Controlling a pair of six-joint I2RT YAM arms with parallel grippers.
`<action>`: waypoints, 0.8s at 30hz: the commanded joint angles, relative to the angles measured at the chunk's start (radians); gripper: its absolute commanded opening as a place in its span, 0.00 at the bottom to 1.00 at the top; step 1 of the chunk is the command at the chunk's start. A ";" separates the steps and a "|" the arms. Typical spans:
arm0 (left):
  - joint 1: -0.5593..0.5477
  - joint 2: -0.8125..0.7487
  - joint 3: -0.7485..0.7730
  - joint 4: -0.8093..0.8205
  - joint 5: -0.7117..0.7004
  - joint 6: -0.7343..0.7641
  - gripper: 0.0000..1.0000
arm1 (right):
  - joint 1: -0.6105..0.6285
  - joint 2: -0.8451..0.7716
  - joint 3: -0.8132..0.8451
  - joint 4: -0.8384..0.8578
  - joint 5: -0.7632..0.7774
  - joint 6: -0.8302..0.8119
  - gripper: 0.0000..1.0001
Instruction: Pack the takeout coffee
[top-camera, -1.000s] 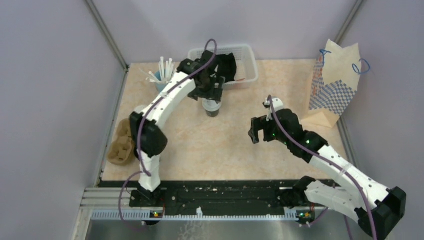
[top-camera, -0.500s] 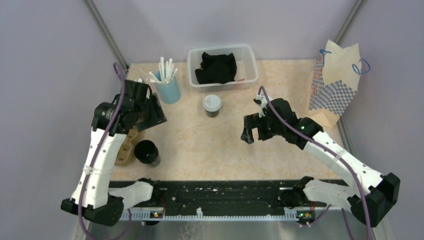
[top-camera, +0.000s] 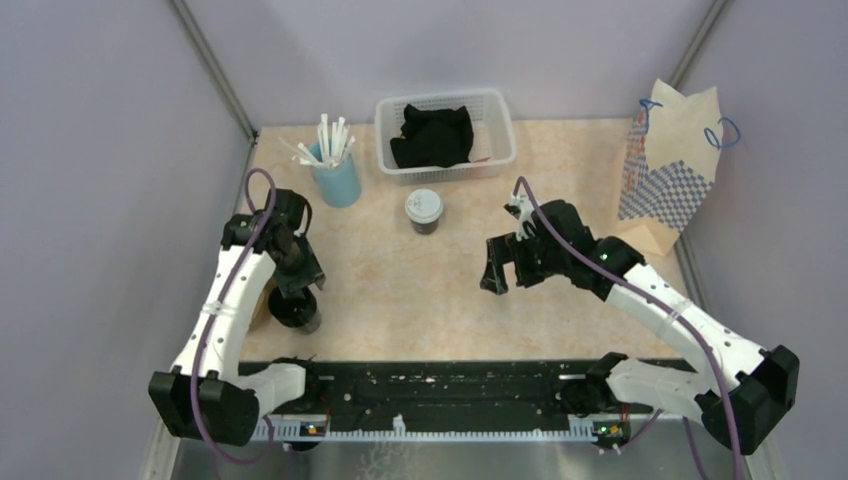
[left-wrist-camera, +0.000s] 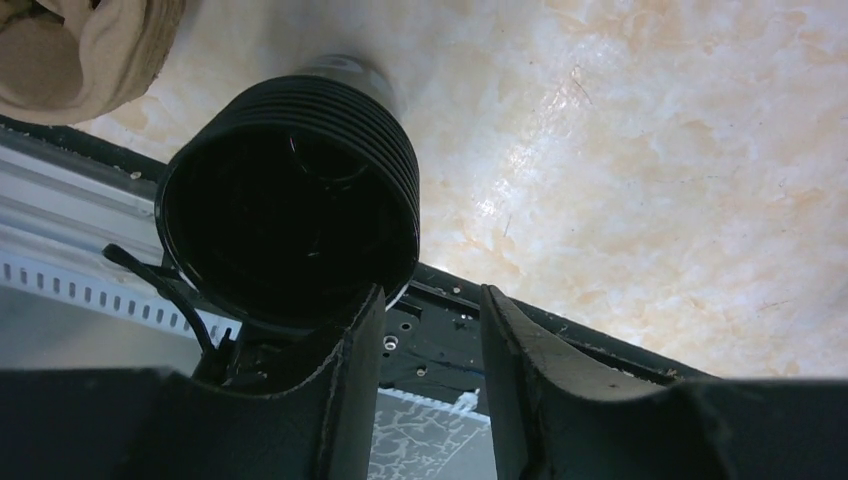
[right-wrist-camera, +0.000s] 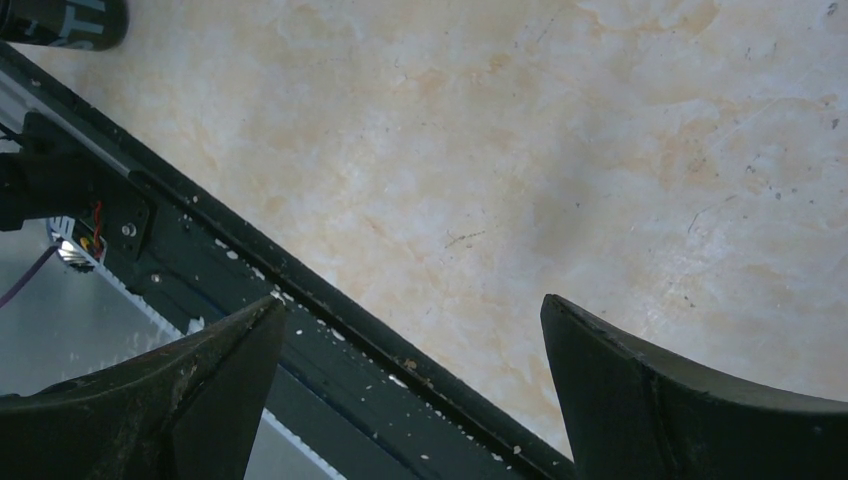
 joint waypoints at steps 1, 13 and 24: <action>0.049 0.008 -0.008 0.101 0.046 0.070 0.46 | -0.004 -0.028 -0.013 0.012 -0.010 -0.005 0.99; 0.167 0.049 -0.025 0.132 0.093 0.172 0.33 | -0.004 -0.032 -0.014 0.022 -0.007 -0.018 0.99; 0.169 0.054 -0.041 0.135 0.082 0.185 0.28 | -0.004 -0.021 -0.017 0.041 -0.015 -0.011 0.99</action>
